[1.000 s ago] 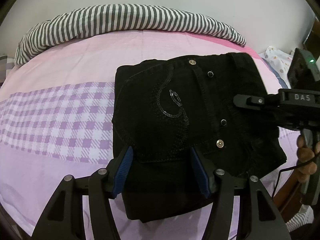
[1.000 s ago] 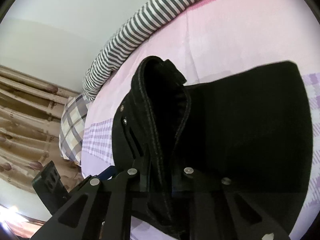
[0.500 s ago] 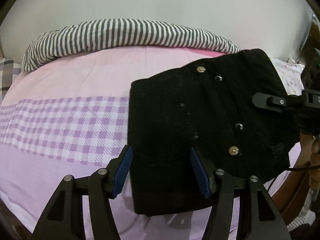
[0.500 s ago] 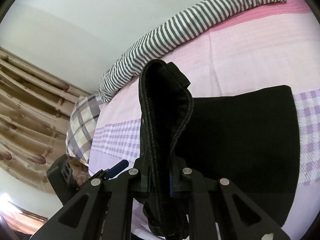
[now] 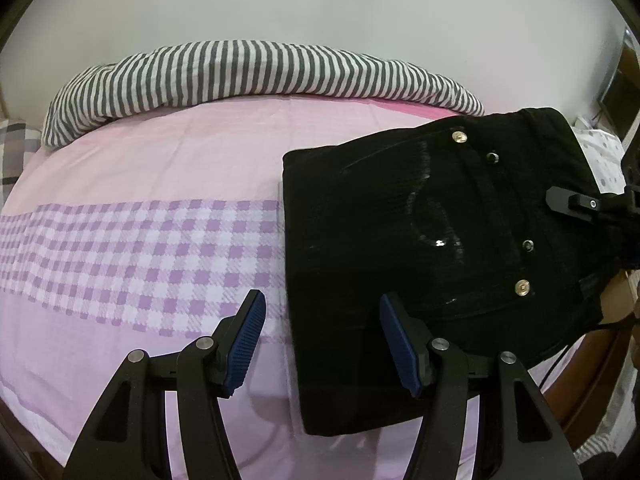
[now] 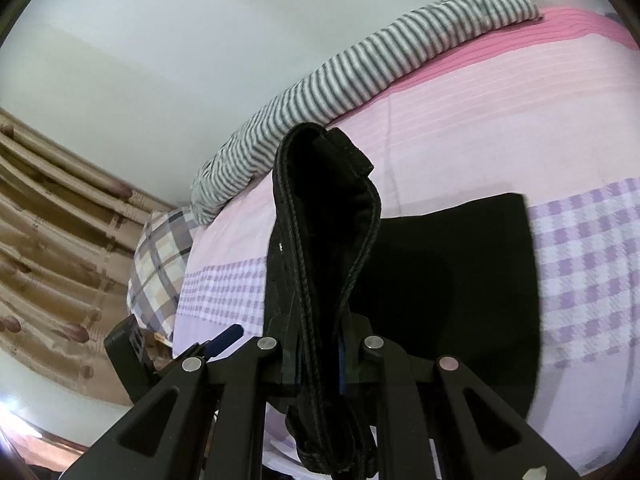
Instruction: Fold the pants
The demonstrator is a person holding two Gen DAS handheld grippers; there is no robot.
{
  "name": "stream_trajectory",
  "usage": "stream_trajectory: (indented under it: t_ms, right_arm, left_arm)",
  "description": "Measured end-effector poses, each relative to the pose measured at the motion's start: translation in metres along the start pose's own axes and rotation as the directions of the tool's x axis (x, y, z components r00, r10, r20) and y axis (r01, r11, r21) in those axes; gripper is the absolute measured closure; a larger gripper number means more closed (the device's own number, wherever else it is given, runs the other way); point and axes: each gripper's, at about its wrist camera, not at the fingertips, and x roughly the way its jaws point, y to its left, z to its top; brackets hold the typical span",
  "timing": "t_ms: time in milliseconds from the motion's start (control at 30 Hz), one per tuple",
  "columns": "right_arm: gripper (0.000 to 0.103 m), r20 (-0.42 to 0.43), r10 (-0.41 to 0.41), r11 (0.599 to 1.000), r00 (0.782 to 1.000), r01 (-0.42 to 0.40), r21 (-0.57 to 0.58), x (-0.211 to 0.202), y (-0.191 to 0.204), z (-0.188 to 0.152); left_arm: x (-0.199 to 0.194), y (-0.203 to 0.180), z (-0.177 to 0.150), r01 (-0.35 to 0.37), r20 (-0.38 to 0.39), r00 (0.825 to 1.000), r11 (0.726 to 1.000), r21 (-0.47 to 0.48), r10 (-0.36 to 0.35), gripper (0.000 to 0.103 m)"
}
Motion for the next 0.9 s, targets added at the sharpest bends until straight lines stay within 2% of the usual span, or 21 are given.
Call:
stream_trajectory:
  t_ms: [200, 767, 867, 900]
  right_arm:
    - [0.092, 0.018, -0.059, 0.997, 0.998, 0.058, 0.047, -0.013, -0.026, 0.000]
    - [0.092, -0.036, -0.143, 0.981, 0.989, 0.146, 0.128, 0.007, -0.089, -0.003]
    - [0.084, -0.046, -0.162, 0.977, 0.986, 0.167, 0.137, 0.012, -0.098, -0.005]
    - [0.078, -0.047, -0.165, 0.976, 0.985, 0.170, 0.138, 0.011, -0.101, -0.006]
  left_arm:
    - [0.011, -0.016, -0.002, 0.014, -0.020, 1.000, 0.999, 0.043, -0.013, 0.043]
    - [0.035, -0.033, -0.012, 0.020, -0.090, 0.996, 0.995, 0.098, -0.011, 0.043]
    - [0.042, -0.032, -0.011, 0.025, -0.113, 0.994, 0.995, 0.092, -0.015, 0.042]
    - [0.044, -0.032, -0.011, 0.027, -0.120, 0.993, 0.996, 0.090, -0.016, 0.042]
